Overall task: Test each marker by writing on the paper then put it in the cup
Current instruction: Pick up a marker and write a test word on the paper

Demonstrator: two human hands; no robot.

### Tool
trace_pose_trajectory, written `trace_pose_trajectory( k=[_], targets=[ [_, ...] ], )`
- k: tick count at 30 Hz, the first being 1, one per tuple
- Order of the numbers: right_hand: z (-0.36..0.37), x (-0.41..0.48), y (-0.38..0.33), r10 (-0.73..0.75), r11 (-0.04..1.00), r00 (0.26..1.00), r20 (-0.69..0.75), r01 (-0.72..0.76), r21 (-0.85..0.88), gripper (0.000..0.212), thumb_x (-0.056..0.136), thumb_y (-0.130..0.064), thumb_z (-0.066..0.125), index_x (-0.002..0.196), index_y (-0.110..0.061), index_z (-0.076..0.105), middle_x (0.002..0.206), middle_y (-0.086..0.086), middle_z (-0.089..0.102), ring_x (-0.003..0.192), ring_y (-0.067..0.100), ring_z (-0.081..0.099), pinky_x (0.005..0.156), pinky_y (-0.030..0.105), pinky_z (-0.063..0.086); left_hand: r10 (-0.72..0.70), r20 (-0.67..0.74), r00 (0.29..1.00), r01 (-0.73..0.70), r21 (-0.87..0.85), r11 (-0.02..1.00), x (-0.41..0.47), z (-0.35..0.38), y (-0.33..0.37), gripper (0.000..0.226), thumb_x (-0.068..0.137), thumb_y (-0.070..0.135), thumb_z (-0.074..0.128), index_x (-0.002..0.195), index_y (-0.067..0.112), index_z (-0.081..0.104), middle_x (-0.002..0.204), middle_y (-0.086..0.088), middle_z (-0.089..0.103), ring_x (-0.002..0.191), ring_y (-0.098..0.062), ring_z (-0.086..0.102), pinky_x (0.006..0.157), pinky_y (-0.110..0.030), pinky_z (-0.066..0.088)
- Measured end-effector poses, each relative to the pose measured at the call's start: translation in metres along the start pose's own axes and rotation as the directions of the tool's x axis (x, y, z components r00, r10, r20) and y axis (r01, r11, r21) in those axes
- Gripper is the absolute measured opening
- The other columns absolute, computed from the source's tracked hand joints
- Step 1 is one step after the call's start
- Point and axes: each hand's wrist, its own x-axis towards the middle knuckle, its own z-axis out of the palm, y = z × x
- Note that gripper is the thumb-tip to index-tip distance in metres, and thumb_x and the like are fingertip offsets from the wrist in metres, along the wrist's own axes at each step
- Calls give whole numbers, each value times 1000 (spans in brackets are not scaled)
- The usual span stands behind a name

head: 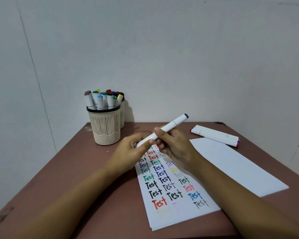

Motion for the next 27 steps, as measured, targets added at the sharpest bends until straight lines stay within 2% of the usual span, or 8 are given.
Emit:
trace_pose_trajectory(
  k=[5, 8, 11, 13, 17, 21, 24, 27],
  targets=[
    [-4, 0, -4, -54, 998, 998, 44, 56, -39, 14, 92, -20, 56, 86, -7, 59, 62, 0, 52, 52, 5, 46, 46, 15, 39, -94, -53, 994, 85, -142, 986, -3, -2, 2, 7, 83, 23, 64, 79, 22, 70, 67, 10, 70, 63, 0, 63, 59, -10, 45],
    [-3, -1, -4, -42, 999, 999, -11, 42, -32, 15, 93, -22, 57, 85, -9, 60, 60, 1, 52, 50, 7, 46, 45, 17, 37, -87, -80, 993, 85, -32, 996, -2, -4, -1, 2, 80, 28, 66, 79, 29, 68, 72, 16, 69, 67, 6, 61, 62, -6, 42],
    [-8, 3, -8, -6, 992, 989, -150, 25, 122, 16, 94, -25, 55, 84, -13, 55, 58, 1, 51, 46, 8, 46, 42, 18, 35, -106, -169, 980, 129, 135, 982, 3, -7, -9, 20, 79, 43, 63, 93, 29, 63, 87, 19, 63, 79, 10, 57, 66, -6, 39],
    [-15, 7, -13, 29, 963, 968, -250, 40, 266, 17, 96, -26, 51, 85, -13, 51, 62, 5, 56, 45, 11, 54, 41, 20, 43, -120, -227, 966, 174, 232, 957, 5, -11, -12, 28, 83, 51, 52, 93, 26, 61, 87, 20, 58, 83, 6, 54, 67, -12, 37],
    [-32, 12, -13, 80, 911, 957, -278, 43, 409, 19, 100, -22, 45, 84, -12, 45, 67, 15, 63, 59, 27, 69, 56, 31, 59, -142, -269, 953, 209, 241, 948, 10, -16, -20, 32, 98, 33, 39, 101, 16, 65, 90, 8, 60, 85, -8, 52, 69, -15, 37],
    [-43, 14, -5, 39, 977, 956, -291, 25, 212, 16, 93, -2, 52, 81, -11, 48, 73, 13, 59, 61, 19, 64, 55, 24, 54, -222, -235, 946, 276, 231, 933, 14, -19, -26, 33, 99, 16, 33, 116, 17, 60, 110, 9, 53, 101, -3, 44, 79, -20, 32],
    [-47, 15, 2, 11, 999, 937, -349, -29, -46, 18, 87, 5, 52, 78, -11, 54, 68, 8, 61, 61, 15, 55, 55, 22, 44, -238, -202, 950, 289, 284, 914, 16, -20, -32, 33, 98, 15, 36, 123, 15, 57, 124, 2, 54, 109, -8, 45, 87, -19, 30],
    [-48, 16, 7, -10, 980, 937, -349, -60, -188, 17, 86, 6, 53, 78, -10, 54, 69, 9, 60, 62, 14, 56, 56, 22, 45, -239, -161, 958, 282, 355, 891, 16, -21, -36, 34, 98, 19, 41, 129, 14, 53, 134, -2, 52, 120, -12, 45, 91, -18, 28]
  ],
)
